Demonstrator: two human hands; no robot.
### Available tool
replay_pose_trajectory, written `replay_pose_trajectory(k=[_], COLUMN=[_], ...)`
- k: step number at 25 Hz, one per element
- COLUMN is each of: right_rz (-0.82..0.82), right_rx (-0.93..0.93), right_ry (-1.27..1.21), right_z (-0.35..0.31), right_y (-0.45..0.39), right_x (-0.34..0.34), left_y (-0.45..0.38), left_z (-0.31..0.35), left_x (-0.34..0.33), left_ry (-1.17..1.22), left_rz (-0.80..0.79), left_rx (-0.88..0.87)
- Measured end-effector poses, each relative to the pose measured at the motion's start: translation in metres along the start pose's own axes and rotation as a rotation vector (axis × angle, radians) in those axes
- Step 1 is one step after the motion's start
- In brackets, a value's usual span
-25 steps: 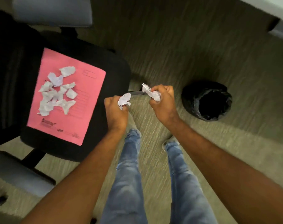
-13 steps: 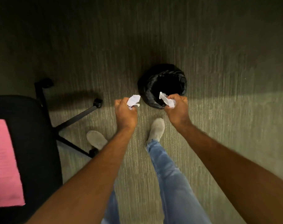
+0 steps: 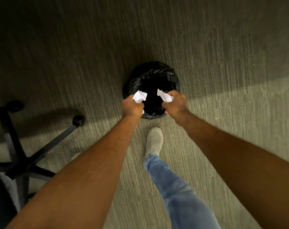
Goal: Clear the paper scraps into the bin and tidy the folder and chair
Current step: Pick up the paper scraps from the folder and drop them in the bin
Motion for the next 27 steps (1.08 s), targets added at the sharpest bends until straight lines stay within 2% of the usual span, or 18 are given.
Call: replay_pose_trajectory(k=[4, 8, 11, 14, 20, 27], right_rz=[-0.036, -0.077, -0.103, -0.106, -0.038, -0.047], right_rx=[-0.024, 0.024, 0.061, 0.055, 0.096, 0.452], right_ry=[-0.049, -0.094, -0.181, -0.161, -0.052, 0.291], right_z=[0.008, 0.01, 0.007, 0.008, -0.009, -0.1], right_y=[-0.026, -0.036, -0.036, -0.031, 0.022, 0.128], right_x=[-0.015, -0.024, -0.024, -0.021, -0.012, -0.042], left_y=[-0.021, -0.032, -0.033, -0.028, 0.019, 0.084], left_z=[0.001, 0.0, -0.006, -0.018, -0.045, -0.083], left_x=[-0.022, -0.043, -0.04, -0.026, 0.032, 0.159], left_ry=[0.146, 0.321, 0.345, 0.314, 0.141, -0.034], left_rz=[-0.027, -0.147, -0.164, -0.123, -0.05, 0.068], left_rx=[0.031, 0.049, 0.042, 0.011, -0.1, -0.146])
Point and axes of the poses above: each hand's wrist, its own y-axis away from the middle knuckle, its own x-axis out of the back of the hand, z = x × y, the point moved 10 cm from there along -y, towards the middle knuckle
